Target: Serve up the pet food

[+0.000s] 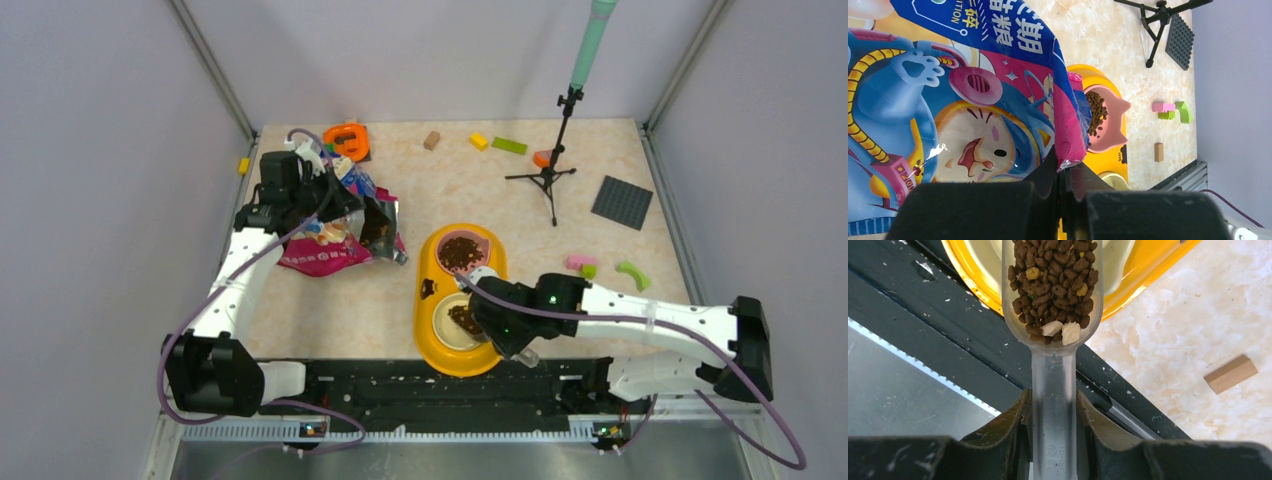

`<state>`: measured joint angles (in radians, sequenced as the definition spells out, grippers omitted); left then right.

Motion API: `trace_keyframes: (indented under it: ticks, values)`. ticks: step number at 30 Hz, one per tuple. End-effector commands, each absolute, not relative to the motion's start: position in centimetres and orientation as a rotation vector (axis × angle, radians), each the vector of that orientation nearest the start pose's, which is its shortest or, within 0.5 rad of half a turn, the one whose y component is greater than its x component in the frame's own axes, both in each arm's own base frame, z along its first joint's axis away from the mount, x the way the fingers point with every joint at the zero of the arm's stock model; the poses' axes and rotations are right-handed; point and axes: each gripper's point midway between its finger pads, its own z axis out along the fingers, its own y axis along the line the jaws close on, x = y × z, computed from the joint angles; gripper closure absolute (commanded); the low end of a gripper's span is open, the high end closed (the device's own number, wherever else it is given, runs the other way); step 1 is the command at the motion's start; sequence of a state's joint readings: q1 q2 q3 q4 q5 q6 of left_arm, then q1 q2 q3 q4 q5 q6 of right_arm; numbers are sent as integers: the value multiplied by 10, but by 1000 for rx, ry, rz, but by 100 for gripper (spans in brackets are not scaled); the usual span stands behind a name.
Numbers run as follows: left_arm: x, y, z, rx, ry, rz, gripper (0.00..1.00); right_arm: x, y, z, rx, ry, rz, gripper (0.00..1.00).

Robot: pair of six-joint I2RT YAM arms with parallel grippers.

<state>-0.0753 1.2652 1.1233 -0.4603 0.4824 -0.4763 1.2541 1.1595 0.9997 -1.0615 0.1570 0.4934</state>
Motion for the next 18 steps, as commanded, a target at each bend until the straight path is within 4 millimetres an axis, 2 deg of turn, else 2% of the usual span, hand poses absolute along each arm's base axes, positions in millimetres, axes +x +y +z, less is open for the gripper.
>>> trace_keyframes:
  ticks: [1,11,18]
  values:
    - [363,-119,258,-122,2088,-810,100,76,198,136,-1079,2630,109,100]
    - [367,-120,255,-119,2092,-818,100,69,177,143,-1094,2697,-12,100]
    - [368,-121,254,-118,2092,-826,100,64,177,151,-1138,2728,-29,100]
